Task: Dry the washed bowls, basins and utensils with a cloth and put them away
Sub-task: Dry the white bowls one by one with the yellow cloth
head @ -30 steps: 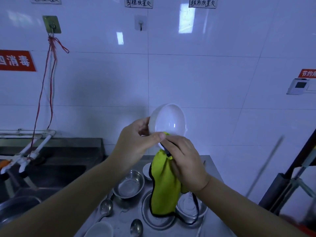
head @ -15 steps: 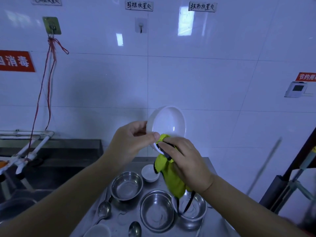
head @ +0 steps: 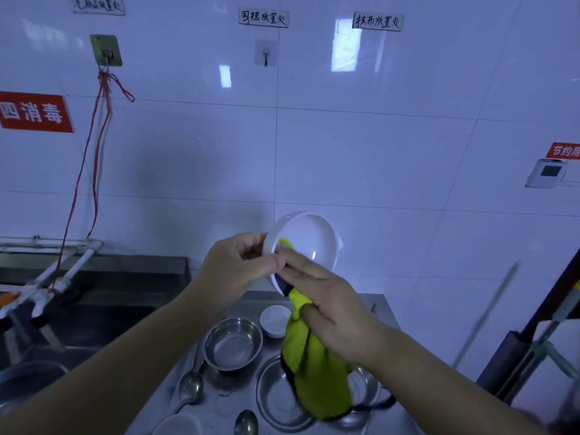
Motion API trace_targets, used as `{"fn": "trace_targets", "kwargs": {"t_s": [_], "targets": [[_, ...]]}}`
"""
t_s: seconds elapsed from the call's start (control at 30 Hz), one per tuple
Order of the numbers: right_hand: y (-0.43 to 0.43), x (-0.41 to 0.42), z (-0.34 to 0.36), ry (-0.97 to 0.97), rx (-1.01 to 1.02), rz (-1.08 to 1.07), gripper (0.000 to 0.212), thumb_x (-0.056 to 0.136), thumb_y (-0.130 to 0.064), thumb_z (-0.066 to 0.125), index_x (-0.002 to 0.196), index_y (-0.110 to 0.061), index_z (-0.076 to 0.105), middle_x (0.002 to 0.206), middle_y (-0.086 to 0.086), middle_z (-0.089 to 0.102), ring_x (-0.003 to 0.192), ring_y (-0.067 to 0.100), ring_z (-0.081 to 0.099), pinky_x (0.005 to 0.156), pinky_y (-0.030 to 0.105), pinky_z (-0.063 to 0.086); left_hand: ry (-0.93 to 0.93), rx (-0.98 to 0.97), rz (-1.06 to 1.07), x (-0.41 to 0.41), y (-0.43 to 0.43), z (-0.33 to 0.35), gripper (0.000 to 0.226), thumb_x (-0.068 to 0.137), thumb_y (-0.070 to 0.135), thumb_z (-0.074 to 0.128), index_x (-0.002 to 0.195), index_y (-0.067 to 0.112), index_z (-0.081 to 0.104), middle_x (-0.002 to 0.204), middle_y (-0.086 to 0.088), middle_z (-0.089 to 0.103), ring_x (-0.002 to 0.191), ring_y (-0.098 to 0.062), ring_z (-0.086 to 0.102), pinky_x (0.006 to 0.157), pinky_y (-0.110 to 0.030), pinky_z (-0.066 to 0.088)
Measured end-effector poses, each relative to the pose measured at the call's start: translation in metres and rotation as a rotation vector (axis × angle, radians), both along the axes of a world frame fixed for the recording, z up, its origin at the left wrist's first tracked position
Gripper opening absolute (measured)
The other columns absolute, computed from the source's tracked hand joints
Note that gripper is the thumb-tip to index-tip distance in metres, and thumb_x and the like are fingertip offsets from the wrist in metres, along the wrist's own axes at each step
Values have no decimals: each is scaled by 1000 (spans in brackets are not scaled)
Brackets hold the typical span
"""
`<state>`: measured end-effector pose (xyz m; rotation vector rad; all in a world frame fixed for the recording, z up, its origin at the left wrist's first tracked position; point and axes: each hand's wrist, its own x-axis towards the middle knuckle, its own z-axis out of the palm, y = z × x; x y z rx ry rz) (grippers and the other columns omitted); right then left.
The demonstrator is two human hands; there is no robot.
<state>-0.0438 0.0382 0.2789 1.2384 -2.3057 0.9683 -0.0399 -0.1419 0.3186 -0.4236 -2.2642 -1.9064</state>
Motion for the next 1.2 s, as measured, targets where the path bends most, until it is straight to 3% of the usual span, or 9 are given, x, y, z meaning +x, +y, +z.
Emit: {"fn": "trace_targets", "kwargs": {"t_s": [0.23, 0.43, 0.53, 0.67, 0.8, 0.9, 1.03, 1.13, 1.2], "targets": [[19, -5, -3, 175, 106, -189, 60, 78, -7, 26, 130, 5, 53, 143, 12, 43, 134, 18, 35, 114, 22, 23, -37, -54, -19, 5, -5, -8, 39, 56, 38, 69, 93, 26, 74, 91, -15, 72, 90, -33, 67, 89, -52, 51], [-1, 0, 4, -105, -63, -49, 73, 68, 13, 36, 138, -5, 47, 151, 1, 33, 142, 7, 23, 116, 23, 19, 3, 30, -33, 7, -6, -8, 37, 57, 36, 71, 92, 26, 75, 89, -13, 73, 82, -24, 68, 79, -37, 55], [2, 4, -8, 106, 119, -47, 68, 68, 5, 37, 135, -1, 48, 148, 8, 39, 141, 16, 28, 115, 26, 24, -6, 88, -33, 9, -9, -5, 26, 62, 23, 71, 87, 21, 76, 83, -8, 74, 75, -12, 67, 67, -21, 52], [18, -7, -15, 522, 290, -174, 35, 87, -3, 40, 117, -4, 57, 124, 13, 59, 120, 26, 49, 108, 30, 35, -54, -15, -53, 9, -12, -3, 28, 64, 25, 70, 91, 21, 75, 92, -15, 72, 87, -26, 69, 83, -37, 55], [28, -20, -23, 663, 240, -251, 11, 91, -7, 59, 100, -3, 64, 101, 12, 66, 96, 27, 57, 89, 35, 46, -64, -193, -120, 10, -10, 2, 38, 72, 34, 71, 108, 24, 67, 101, 6, 72, 96, -10, 67, 91, -31, 51], [34, -23, -22, 607, 275, -288, 11, 83, -3, 67, 94, -4, 67, 95, 9, 64, 88, 26, 59, 84, 34, 45, 313, -678, 86, 12, -13, 6, 58, 78, 41, 67, 131, 31, 46, 118, 19, 55, 106, 0, 52, 90, -28, 47], [38, -17, -15, 552, 319, -257, 16, 87, -4, 50, 95, -6, 63, 96, 7, 63, 88, 25, 57, 82, 33, 45, 1203, -1236, 77, -4, -20, 4, 32, 85, 23, 53, 114, 17, 65, 116, -5, 64, 112, -24, 52, 101, -39, 40], [37, -13, -12, 538, 328, -221, 19, 89, -3, 45, 96, -5, 63, 96, 8, 63, 88, 25, 58, 81, 32, 46, 1402, -1382, -4, -7, -14, 3, 22, 91, 7, 48, 85, 14, 68, 80, -2, 64, 89, -23, 61, 109, -39, 34], [37, -10, -9, 538, 320, -196, 21, 93, -4, 41, 100, -5, 60, 99, 9, 63, 91, 26, 58, 83, 34, 47, 1396, -1457, -34, -6, -10, 4, 20, 84, 1, 52, 70, 14, 58, 64, -1, 52, 68, -22, 55, 94, -38, 48]]}}
